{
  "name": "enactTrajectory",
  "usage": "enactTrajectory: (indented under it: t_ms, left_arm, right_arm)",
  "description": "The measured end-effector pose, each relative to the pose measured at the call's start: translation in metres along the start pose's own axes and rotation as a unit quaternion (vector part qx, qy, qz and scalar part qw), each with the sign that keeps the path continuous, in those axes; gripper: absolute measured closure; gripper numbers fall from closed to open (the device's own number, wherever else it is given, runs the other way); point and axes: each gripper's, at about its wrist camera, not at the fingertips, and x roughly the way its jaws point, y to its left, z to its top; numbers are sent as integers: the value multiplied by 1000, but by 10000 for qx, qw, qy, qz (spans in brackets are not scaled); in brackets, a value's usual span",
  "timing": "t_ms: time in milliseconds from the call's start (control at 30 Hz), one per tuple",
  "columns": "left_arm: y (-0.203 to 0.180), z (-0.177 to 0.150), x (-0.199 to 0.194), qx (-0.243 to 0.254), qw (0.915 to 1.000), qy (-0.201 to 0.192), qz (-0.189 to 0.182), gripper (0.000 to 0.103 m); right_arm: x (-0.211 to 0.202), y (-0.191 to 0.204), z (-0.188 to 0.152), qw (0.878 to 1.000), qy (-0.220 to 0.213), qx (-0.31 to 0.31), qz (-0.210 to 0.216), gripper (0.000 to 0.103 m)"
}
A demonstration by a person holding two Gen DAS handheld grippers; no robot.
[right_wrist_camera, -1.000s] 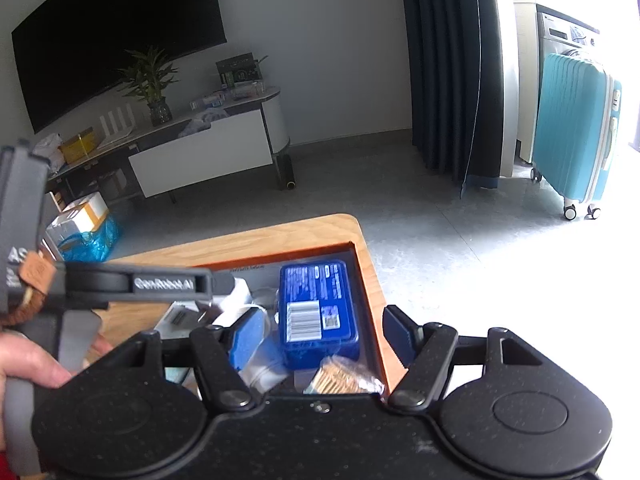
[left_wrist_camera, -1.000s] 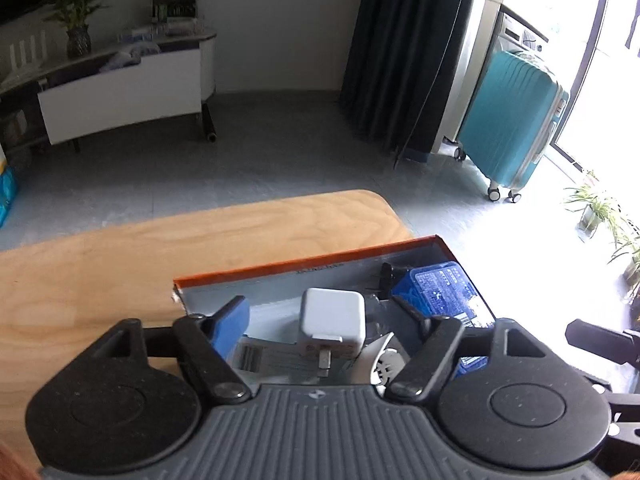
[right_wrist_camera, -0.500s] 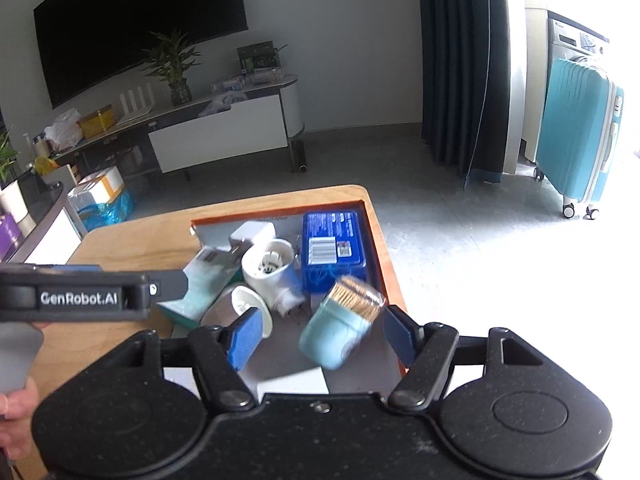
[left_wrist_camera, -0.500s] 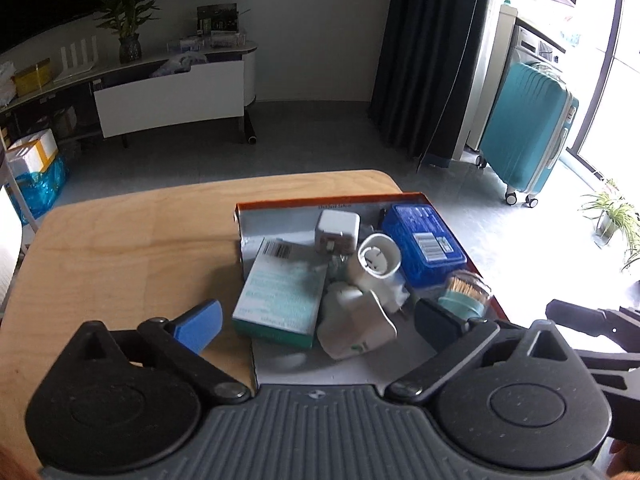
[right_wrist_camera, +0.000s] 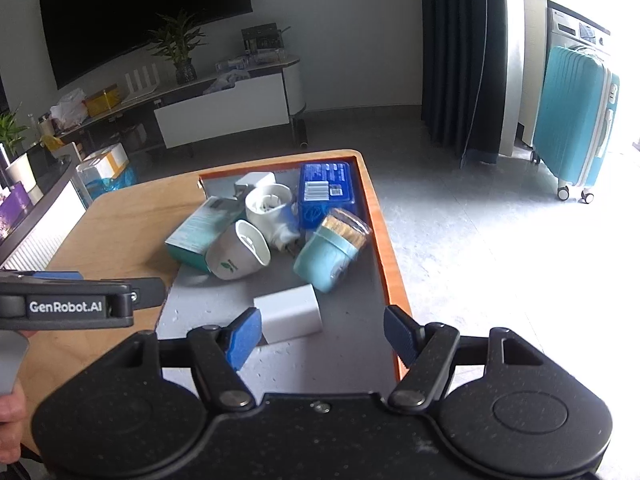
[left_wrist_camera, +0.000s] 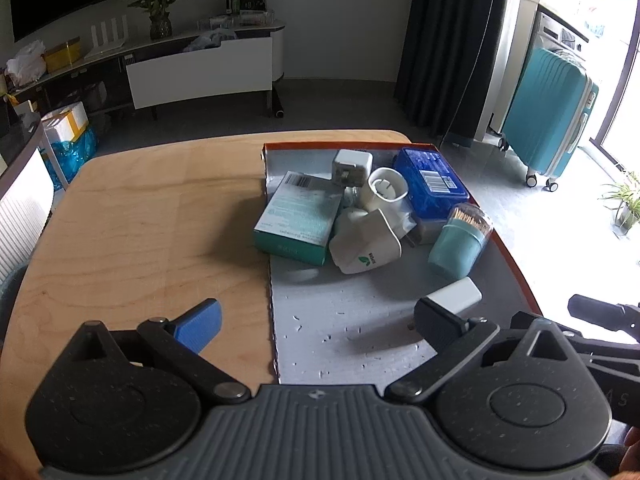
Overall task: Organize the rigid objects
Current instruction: 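Withdraw both open tools back from the filled tray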
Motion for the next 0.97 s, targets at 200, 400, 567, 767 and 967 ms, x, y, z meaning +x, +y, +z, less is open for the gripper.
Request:
enactTrajectory:
  t_ms: [200, 400, 567, 767, 967]
  left_arm:
    - [-4, -8, -4, 40, 10000, 33, -23, 0]
    - [-9, -13, -8, 72, 10000, 2, 7, 0]
    - [-9, -14, -9, 76, 9999, 15, -97, 0]
    - [-11, -15, -9, 158, 9998, -36, -153, 0]
    - [-11, -16, -8, 132, 9997, -113, -150, 0]
  right_arm:
    - [-6, -4, -3, 10000, -41, 42, -68, 21]
    - [-5, -1, -3, 10000, -19, 36, -42, 21]
    - [-5, 1, -2, 10000, -17, 11, -9, 21]
    - [-4, -1, -2, 10000, -12, 44, -30, 21]
    - [-3, -2, -1, 10000, 2, 69, -59, 21]
